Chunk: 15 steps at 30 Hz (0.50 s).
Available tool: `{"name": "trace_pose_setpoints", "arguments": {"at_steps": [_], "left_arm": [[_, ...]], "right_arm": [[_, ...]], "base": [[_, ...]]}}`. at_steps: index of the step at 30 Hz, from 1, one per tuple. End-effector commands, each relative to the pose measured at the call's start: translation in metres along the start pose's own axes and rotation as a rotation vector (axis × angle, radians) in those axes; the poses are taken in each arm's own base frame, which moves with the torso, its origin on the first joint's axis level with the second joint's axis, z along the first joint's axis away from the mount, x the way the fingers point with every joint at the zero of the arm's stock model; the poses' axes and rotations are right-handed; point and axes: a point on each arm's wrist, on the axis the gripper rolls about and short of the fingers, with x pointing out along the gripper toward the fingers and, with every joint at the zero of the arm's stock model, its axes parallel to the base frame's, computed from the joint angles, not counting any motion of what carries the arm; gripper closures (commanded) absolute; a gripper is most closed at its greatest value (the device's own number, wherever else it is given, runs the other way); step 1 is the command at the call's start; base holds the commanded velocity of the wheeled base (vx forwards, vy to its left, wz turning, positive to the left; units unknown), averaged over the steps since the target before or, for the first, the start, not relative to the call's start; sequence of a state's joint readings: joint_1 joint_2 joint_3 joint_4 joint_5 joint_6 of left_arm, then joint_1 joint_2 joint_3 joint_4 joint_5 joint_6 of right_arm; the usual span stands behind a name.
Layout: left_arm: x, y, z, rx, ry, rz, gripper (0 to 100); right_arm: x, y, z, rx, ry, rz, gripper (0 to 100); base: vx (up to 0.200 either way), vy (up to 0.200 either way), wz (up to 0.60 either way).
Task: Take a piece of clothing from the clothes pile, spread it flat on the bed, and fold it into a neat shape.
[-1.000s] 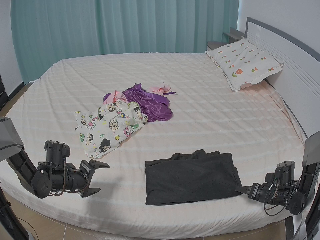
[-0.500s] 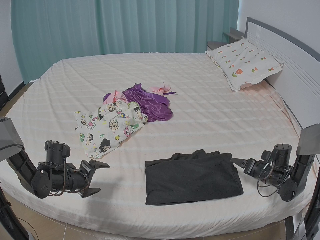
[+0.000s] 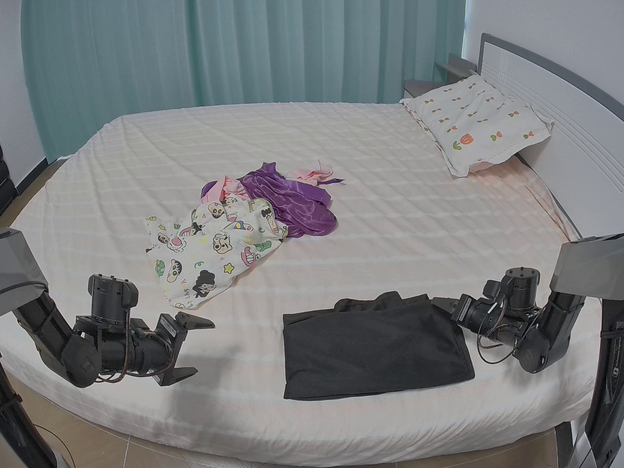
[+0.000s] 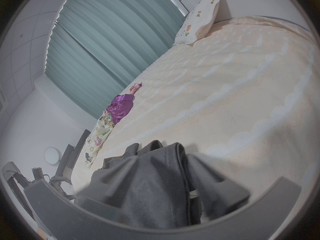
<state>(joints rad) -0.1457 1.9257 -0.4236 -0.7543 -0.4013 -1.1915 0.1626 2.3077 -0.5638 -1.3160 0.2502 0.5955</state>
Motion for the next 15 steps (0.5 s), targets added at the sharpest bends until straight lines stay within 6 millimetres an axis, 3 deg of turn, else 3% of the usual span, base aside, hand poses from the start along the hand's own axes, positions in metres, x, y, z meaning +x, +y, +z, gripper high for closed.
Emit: {"name": "trace_pose_setpoints", "arguments": {"at_steps": [1, 15], "left_arm": [[0.0, 0.0, 0.0, 0.0, -0.001, 0.001, 0], [0.003, 0.0, -0.002, 0.005, -0.014, 0.014, 0]], "right_arm": [[0.008, -0.004, -0.002, 0.001, -0.007, 0.003, 100], [0.009, -0.013, 0.014, 0.113, -0.069, -0.009, 100]], "base": [[0.0, 0.0, 0.0], [0.0, 0.0, 0.0]]}}
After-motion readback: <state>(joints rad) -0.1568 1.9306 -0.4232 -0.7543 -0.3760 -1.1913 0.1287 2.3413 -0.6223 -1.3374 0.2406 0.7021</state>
